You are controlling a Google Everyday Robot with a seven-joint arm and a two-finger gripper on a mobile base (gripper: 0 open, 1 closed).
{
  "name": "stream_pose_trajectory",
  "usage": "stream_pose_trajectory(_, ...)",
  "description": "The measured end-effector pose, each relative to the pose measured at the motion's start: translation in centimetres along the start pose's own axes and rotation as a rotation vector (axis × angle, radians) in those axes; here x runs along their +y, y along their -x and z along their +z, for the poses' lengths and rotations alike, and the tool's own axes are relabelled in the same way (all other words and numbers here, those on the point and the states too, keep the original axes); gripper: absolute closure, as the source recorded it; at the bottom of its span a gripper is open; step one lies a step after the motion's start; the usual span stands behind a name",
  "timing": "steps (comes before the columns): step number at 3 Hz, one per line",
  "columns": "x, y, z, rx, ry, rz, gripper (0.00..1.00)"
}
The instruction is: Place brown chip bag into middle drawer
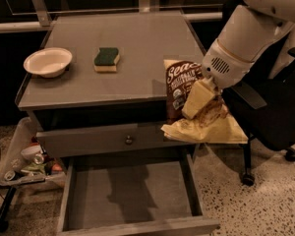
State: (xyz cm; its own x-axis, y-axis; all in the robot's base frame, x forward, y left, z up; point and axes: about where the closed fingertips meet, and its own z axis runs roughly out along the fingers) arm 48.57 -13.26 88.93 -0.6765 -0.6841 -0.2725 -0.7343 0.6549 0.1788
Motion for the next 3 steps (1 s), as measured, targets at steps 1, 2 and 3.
stream_pose_trajectory(1,1.0,-0.6,1.0,0.004,0.016,-0.006,1.0)
stream_pose_trajectory(2,3.4,-2.4,3.9,-0.012,0.057,0.006,1.0)
stream_pose_trajectory(3,5.9,-5.2,9.4,0.026,0.139,0.027,1.0)
